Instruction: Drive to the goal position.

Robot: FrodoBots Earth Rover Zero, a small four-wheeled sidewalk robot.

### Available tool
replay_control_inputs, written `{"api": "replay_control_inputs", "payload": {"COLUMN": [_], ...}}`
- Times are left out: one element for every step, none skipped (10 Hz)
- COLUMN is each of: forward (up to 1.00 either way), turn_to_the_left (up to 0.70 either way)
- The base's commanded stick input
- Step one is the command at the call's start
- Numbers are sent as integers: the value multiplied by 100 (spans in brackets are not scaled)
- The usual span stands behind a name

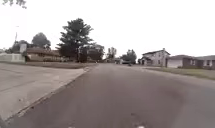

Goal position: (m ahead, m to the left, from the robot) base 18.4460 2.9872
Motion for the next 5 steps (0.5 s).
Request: {"api": "replay_control_inputs", "payload": {"forward": [70,70,70,70,70], "turn_to_the_left": [0,0,0,0,0]}}
